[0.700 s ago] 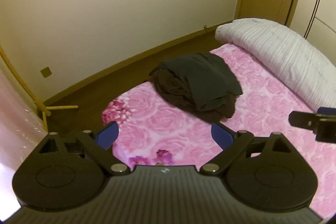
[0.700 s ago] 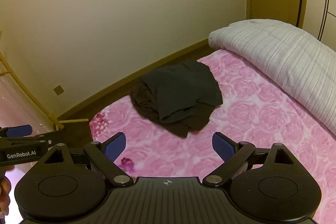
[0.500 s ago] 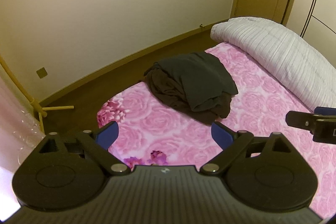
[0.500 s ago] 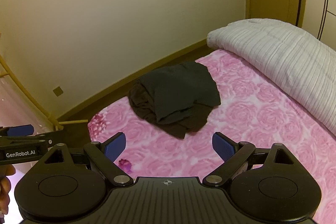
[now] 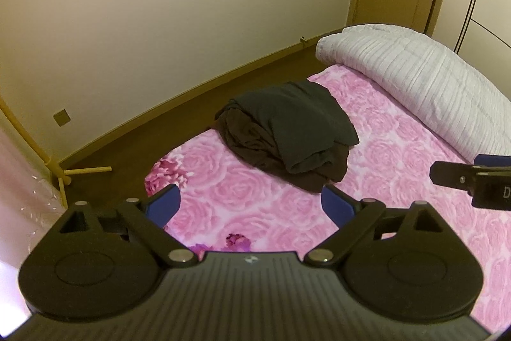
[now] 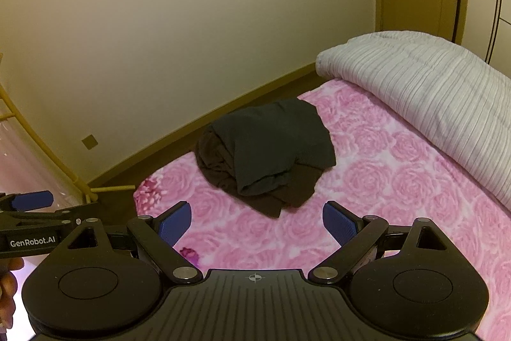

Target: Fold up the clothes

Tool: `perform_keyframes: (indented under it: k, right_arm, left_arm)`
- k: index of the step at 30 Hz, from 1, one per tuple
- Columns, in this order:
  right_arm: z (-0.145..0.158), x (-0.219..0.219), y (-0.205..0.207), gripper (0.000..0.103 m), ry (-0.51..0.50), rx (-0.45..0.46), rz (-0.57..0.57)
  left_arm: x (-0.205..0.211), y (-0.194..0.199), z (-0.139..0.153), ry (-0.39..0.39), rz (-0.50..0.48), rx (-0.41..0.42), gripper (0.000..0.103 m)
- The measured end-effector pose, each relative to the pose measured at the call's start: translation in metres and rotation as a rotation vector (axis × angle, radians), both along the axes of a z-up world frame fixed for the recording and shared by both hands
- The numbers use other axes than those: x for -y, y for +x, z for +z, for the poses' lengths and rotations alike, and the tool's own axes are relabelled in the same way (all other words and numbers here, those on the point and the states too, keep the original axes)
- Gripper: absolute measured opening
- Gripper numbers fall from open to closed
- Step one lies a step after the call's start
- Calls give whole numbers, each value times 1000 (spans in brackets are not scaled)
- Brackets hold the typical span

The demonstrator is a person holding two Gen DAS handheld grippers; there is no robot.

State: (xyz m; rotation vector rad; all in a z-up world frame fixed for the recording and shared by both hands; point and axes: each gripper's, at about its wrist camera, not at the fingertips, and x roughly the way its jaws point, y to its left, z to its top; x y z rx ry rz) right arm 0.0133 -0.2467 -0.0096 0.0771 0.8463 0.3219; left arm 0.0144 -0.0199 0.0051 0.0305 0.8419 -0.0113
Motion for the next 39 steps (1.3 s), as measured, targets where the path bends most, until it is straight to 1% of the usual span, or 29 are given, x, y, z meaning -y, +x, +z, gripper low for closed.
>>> perform_keyframes:
  k: [13,39]
  right_arm:
    - [-3,3,-2,92,9,1,-4]
    - [-11,15,0,92,29,-17,-13]
  left_arm:
    - [7,2,-1,7,-19,-9,93]
    - [13,0,-9,23,-13,-30,93]
